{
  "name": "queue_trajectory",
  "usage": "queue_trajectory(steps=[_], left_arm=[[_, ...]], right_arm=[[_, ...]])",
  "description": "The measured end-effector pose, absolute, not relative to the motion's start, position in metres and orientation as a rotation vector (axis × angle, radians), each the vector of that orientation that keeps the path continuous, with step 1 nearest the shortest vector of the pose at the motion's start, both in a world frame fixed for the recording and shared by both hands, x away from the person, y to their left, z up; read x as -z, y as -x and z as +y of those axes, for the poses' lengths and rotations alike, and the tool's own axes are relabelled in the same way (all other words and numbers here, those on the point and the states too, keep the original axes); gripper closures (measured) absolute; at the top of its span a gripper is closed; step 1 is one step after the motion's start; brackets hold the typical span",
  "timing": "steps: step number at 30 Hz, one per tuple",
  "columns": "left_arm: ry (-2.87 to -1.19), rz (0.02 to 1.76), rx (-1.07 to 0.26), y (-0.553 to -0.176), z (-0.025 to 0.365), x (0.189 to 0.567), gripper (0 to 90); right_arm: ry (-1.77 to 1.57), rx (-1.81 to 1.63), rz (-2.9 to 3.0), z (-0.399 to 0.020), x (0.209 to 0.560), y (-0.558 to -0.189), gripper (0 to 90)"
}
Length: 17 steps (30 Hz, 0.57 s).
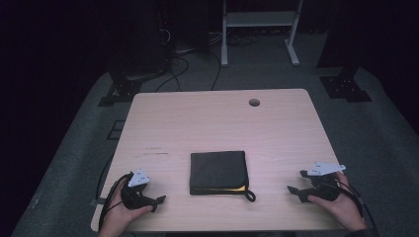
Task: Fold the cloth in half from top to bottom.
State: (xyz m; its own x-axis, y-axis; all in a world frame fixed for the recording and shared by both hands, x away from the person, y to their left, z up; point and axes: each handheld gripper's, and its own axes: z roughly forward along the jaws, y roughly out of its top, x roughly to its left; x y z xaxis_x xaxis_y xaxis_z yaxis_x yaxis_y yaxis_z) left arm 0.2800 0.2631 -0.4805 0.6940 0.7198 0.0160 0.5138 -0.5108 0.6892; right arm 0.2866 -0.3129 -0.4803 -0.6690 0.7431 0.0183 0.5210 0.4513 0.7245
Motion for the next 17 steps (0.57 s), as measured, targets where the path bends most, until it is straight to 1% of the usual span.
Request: queue_trajectory(steps=[4,8,17], left_arm=[[-2.202,0.910,-0.402,-0.2797,0.2653,0.4836,0.0],[-2.203,0.909,-0.401,-0.2797,0.2654,0.4836,0.0],[-2.208,0.902,-0.400,-0.2796,0.2655,0.4835,0.0]], right_arm=[[-1.100,-1.022,2.394,-0.3171,0.4834,-0.2859,18.8],[-1.093,-1.034,2.382,-0.3181,0.4853,-0.2865,15.9],[-1.116,-1.039,2.356,-0.3178,0.4871,-0.2865,13.1]])
